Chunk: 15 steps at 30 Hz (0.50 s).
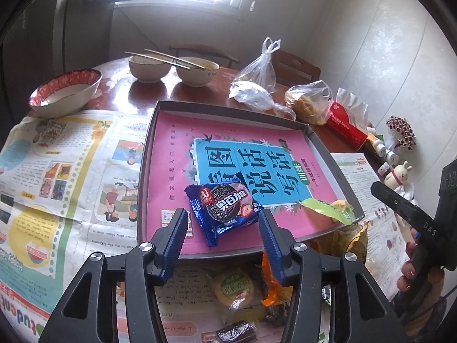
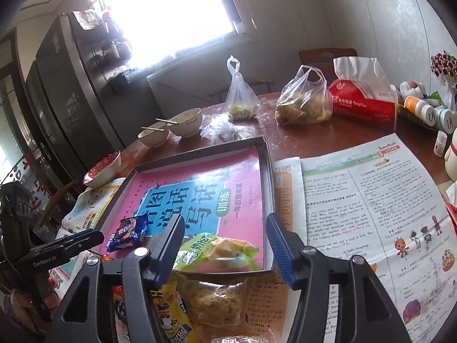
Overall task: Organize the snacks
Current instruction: 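Release the biscuit pack in the tray while the right tool releases the green packet, then withdraw both tools from the tray back toward the snack pile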
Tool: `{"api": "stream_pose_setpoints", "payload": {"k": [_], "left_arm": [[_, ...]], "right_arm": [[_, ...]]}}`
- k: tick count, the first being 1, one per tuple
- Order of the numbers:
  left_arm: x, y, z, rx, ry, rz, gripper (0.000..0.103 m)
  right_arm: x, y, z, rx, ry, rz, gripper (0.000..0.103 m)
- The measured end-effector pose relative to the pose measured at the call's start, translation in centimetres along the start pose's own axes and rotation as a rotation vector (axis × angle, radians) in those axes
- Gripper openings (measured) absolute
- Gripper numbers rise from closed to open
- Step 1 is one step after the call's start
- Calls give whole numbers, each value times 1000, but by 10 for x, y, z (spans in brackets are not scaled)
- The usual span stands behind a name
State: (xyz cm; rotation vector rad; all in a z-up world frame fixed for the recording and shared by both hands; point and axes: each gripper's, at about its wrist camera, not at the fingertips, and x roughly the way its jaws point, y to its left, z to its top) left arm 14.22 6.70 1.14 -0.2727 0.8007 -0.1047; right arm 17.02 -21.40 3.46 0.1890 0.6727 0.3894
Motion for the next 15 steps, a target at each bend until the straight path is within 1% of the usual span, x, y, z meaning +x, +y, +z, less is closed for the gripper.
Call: {"api": "stream_pose_setpoints", "payload": {"k": [2,6,8,11,15], "left_arm": [[-3,-1,0,5,-4,1,61],[-13,-3,5,21,-21,-14,63],[-18,-6,7,41,-29,-18,66],[-24,-5,12,49,-39,-25,67],[-31,-4,17,59,-51,-24,67]], "right_arm": [[-6,2,2,-10,-26,1,65],[-14,8,7,-24,-58,-2,69],[-18,11,9,-34,-69,-7,71],[-23,17,12,-39,-80,-13,74],[-28,23,16,-43,-88,-21,75]]}}
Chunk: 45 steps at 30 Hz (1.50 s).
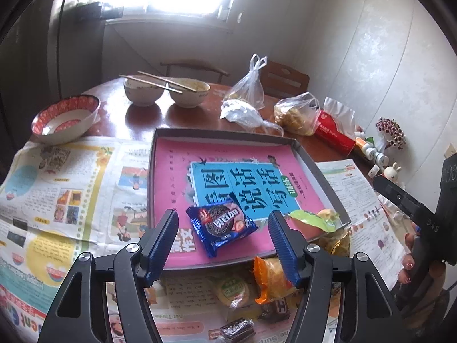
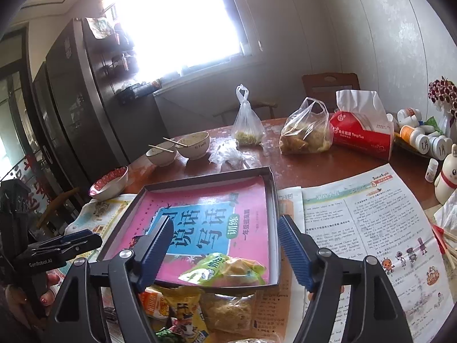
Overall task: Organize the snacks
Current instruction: 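Withdraw both tools from the tray back toward the snack pile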
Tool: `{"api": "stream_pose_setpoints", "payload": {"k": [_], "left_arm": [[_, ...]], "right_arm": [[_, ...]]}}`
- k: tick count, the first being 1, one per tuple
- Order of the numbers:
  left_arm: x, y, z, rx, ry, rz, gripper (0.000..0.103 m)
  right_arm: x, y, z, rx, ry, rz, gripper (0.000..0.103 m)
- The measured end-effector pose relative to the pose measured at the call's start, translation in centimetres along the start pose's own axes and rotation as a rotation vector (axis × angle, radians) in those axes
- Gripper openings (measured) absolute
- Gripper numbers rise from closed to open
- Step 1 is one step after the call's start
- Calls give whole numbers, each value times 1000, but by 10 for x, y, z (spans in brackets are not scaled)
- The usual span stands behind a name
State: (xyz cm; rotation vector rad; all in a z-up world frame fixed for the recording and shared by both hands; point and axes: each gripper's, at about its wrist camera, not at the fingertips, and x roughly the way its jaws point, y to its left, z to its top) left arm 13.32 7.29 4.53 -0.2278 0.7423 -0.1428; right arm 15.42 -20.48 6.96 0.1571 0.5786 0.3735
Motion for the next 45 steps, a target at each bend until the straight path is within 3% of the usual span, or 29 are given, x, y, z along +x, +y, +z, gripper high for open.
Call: {"api": "stream_pose_setpoints", "payload": {"k": [18,32,45], "left_arm": [[-32,1,0,12,-26,-38,68],[-44,-10,-22,28,-11,-49,69],[-38,-11,-41,24,41,-55,69]], "right_arm": [[-40,21,1,-21,-33,-28,85],[-63,8,-15,3,-48,-63,86],[-62,-5,-32,44,0,-70,87]]}}
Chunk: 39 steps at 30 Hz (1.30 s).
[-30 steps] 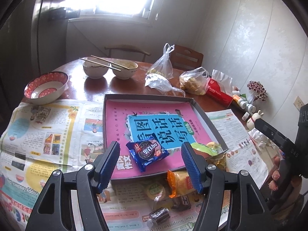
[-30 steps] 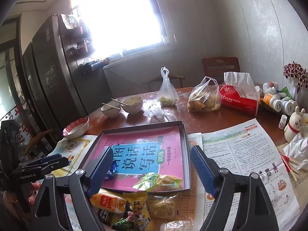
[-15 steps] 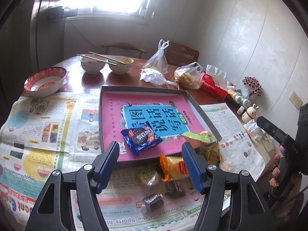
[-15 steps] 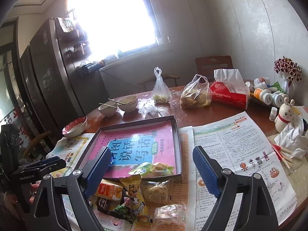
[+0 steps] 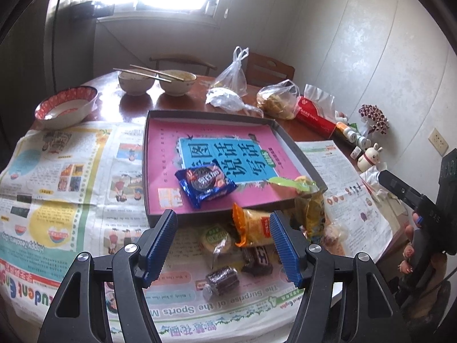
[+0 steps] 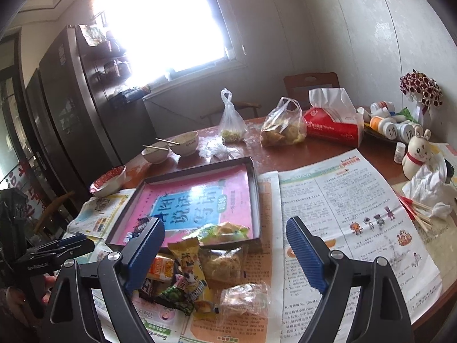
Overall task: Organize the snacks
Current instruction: 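Withdraw both tools from the tray back toward the snack pile, then grasp the brown wrapped cake with the left tool while the right tool grasps the clear pastry bag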
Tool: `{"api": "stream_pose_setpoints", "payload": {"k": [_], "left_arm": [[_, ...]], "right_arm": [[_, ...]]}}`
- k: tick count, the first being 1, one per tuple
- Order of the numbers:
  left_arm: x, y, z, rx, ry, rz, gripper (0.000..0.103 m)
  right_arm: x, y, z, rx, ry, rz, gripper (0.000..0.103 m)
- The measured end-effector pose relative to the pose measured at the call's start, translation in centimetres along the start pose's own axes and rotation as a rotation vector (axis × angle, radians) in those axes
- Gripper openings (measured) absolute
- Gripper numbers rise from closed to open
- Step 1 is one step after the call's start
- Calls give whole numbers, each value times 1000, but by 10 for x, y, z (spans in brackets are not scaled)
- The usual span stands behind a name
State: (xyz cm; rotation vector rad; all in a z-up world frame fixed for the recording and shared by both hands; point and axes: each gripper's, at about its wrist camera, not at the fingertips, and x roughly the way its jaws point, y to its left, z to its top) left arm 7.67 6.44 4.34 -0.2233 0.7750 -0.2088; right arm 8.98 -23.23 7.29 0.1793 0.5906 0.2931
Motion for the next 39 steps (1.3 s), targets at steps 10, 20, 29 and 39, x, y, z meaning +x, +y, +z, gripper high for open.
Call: {"api": "stream_pose_setpoints", "payload": {"k": [10,20,29,39], "left_arm": [[7,3,-15,12,47,15,69],[15,1,-36,48,105,34,69],[25,-7,-49,97,146,43,69],[35,-15,-56,112,175,53,69]], "right_arm": [[2,3,-8,-17,21,2,87],[6,4,-23,-29,61,-3,87],[14,1,-40,-44,107,-27,87],[18,3,-56,-49,144,-23,87]]}}
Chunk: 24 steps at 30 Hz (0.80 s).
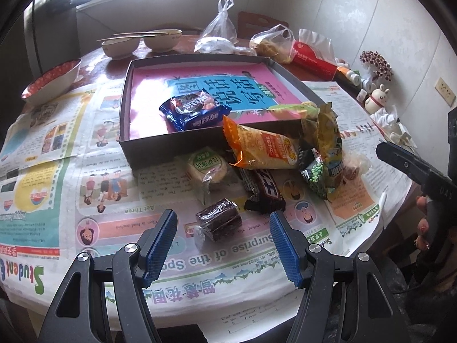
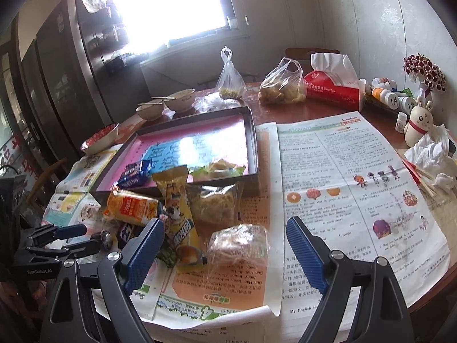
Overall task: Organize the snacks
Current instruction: 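Grasp the brown wrapped cake with the left tool while the right tool grasps the clear pastry bag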
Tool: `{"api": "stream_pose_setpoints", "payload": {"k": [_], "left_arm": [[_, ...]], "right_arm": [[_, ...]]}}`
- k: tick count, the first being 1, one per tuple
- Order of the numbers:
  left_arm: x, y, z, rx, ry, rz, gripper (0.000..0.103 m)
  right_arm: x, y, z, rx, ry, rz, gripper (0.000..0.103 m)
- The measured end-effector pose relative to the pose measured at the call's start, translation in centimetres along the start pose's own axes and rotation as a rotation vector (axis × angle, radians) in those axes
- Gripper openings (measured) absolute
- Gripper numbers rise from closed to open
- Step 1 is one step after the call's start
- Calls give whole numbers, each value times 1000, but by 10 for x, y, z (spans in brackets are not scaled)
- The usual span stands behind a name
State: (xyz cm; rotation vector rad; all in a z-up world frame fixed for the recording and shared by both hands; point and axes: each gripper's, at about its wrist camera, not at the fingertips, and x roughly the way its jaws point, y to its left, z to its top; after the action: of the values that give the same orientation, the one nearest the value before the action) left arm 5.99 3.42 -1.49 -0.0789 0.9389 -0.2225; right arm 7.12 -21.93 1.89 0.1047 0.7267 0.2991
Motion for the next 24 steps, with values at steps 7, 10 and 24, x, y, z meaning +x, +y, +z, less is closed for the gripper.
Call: {"api": "stream_pose_setpoints", "payload": {"k": [7,10,24], "left_arm": [[6,0,-2,-12,10,21,69],[9,-1,-1,-14,7,30,69],[17,2,-2,-47,3,-15,68]], "right_arm": [[5,-2,-12,12,29,-7,87],[8,-5,-15,12,39,-19,87],[28,-13,-20,33,84,-41,87]]}}
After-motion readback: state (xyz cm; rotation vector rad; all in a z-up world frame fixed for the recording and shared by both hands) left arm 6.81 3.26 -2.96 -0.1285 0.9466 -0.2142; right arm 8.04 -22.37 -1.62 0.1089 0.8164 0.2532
